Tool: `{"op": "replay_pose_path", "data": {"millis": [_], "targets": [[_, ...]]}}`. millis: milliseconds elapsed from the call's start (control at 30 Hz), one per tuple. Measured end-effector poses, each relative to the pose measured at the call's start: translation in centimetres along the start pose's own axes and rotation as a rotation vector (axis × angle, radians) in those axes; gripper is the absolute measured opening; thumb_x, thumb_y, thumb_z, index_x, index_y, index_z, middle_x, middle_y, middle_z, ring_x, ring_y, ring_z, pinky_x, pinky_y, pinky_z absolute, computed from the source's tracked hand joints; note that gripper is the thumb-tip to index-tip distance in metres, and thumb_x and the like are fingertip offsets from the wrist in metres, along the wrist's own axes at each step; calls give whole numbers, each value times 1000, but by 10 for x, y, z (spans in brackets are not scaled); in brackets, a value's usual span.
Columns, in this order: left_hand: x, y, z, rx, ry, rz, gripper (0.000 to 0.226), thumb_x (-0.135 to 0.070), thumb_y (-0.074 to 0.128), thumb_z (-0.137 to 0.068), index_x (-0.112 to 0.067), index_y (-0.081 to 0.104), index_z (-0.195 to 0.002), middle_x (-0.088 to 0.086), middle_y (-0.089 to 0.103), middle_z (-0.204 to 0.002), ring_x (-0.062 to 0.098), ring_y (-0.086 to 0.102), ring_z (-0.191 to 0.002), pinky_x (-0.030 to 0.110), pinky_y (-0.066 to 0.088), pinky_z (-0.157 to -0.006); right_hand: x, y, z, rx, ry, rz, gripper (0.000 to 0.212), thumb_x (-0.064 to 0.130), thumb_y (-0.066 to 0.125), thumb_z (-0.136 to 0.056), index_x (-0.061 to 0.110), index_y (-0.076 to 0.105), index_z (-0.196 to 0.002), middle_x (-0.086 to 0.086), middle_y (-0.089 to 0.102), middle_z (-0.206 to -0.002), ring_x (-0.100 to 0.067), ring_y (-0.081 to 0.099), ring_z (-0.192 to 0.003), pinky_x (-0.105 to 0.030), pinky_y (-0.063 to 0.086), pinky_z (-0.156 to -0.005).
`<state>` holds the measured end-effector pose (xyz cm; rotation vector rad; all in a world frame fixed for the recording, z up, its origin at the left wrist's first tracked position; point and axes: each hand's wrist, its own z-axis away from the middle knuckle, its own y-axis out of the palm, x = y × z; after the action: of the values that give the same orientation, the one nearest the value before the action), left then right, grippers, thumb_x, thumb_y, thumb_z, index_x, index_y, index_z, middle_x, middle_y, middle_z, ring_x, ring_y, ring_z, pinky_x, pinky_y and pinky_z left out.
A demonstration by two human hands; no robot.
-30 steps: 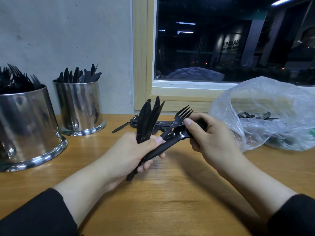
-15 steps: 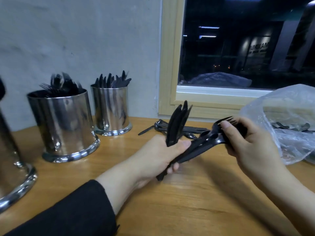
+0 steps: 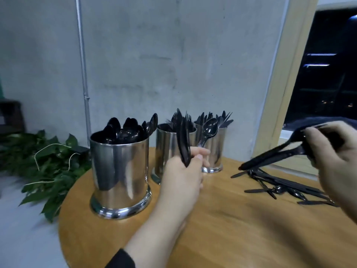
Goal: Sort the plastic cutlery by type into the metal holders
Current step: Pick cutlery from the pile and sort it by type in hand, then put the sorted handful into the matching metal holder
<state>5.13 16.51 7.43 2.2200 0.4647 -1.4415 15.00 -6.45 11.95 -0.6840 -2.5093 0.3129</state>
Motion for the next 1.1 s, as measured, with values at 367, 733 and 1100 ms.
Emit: {"op": "replay_pose_path", "data": {"millis": [367, 733, 1100], "targets": [[-40, -93, 8, -77, 171, -2, 35, -7, 47, -102, -33, 59, -83, 22, 62, -81, 16, 36, -47, 29, 32, -44, 116, 141, -117, 162, -242, 20, 32, 40, 46, -104, 13, 63, -102, -8, 67, -90, -31, 58, -85, -45, 47, -73], [-39, -128, -6, -125, 194, 52, 35, -4, 48, -101, -31, 61, -83, 8, 64, -72, 16, 34, -46, 28, 33, -42, 109, 230, -118, 556, -241, 295, 28, 34, 49, -104, 11, 55, -90, -6, 56, -77, -32, 54, -82, -40, 44, -69], [-37, -137, -6, -124, 186, 89, 33, -1, 47, -102, -27, 60, -87, 7, 66, -74, 15, 35, -46, 24, 34, -41, 112, 240, -104, 678, -246, 444, 46, 53, 28, -105, 23, 54, -129, -5, 56, -126, -31, 46, -124, -47, 33, -96]]}}
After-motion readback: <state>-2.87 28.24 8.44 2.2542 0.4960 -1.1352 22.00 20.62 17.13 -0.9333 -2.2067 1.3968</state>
